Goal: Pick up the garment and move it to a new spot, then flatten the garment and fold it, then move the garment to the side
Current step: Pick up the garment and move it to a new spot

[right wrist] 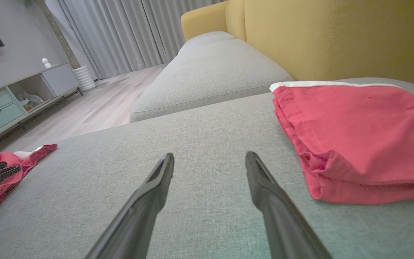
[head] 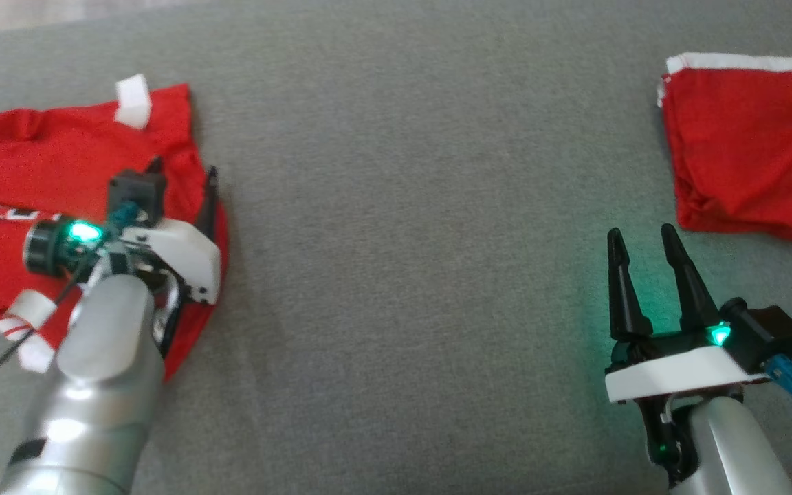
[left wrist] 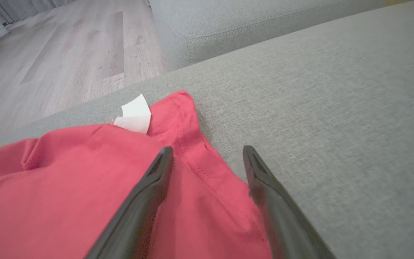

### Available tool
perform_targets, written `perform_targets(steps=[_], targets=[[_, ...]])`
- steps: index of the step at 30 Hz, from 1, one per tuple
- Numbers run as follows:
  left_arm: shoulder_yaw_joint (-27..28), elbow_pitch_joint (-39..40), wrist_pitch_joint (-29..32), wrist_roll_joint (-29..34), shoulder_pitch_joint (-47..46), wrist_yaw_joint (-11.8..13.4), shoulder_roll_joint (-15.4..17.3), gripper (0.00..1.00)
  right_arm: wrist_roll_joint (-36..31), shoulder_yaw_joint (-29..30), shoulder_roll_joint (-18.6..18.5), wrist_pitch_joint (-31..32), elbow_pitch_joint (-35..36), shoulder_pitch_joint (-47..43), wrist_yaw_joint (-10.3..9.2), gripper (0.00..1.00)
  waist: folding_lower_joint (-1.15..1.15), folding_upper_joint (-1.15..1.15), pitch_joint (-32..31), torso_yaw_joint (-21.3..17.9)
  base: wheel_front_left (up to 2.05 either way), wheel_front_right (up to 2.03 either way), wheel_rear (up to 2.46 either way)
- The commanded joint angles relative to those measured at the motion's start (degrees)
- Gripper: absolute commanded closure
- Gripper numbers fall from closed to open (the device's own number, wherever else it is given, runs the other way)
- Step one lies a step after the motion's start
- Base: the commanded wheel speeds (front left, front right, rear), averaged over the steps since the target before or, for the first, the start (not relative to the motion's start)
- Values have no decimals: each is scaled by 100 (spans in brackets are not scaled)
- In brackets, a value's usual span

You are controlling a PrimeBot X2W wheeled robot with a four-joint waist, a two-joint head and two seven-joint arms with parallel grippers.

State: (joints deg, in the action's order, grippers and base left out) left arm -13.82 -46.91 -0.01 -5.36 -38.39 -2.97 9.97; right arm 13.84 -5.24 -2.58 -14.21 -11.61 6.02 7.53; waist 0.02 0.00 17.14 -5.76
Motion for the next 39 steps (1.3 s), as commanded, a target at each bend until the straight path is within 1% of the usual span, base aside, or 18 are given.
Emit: perform_targets(steps=[1, 10, 11, 12, 13, 17, 21, 24, 28, 34, 39], targets=[[217, -39, -57, 31, -327, 57, 241, 0, 67, -167, -30, -78, 182, 117, -4, 0, -2, 0, 127, -138, 0, 0, 0], [249, -935, -136, -45, -759, 152, 316, 0, 121, -286, -30, -78, 180, 129, -4, 0, -2, 0, 215, -249, 0, 0, 0], [249, -1010, -152, -62, -789, 142, 316, 35, 125, -292, -30, -79, 171, 128, -4, 0, -2, 0, 213, -255, 0, 0, 0], [242, -1064, -204, -70, -815, 126, 319, 62, 128, -295, -30, -79, 162, 129, -4, 0, -2, 0, 209, -261, 0, 0, 0], [236, -1104, -285, -79, -838, 107, 323, 100, 129, -296, -30, -79, 149, 129, -4, 0, -2, 0, 197, -264, 0, 0, 0], [215, -1159, -737, -123, -916, 31, 320, 100, 133, -283, -30, -79, 82, 116, -4, 0, -2, 0, 105, -267, 0, 0, 0], [154, -1040, -1246, -136, -1014, -76, 319, 100, 146, -310, -30, -79, 17, 102, -4, 0, -2, 0, -29, -270, 0, 0, 0], [112, -873, -1384, -129, -1065, -125, 317, 100, 158, -322, -30, -79, 1, 90, -4, 0, -2, 0, -102, -275, 0, 0, 0], [-20, -268, -1486, -80, -1160, -237, 326, 100, 194, -335, -30, -79, -25, 81, -4, 0, -2, 0, -230, -313, 0, 0, 0], [-297, 1088, -1497, -20, -1146, -363, 350, 100, 347, -333, -30, -79, -20, 99, -4, 0, -2, 0, -364, -496, 0, 0, 0], [-614, 1812, -1428, -83, -1221, -420, 361, 100, 486, -381, -30, -79, -14, 128, -4, 0, -2, 0, -405, -693, 0, 0, 0]])
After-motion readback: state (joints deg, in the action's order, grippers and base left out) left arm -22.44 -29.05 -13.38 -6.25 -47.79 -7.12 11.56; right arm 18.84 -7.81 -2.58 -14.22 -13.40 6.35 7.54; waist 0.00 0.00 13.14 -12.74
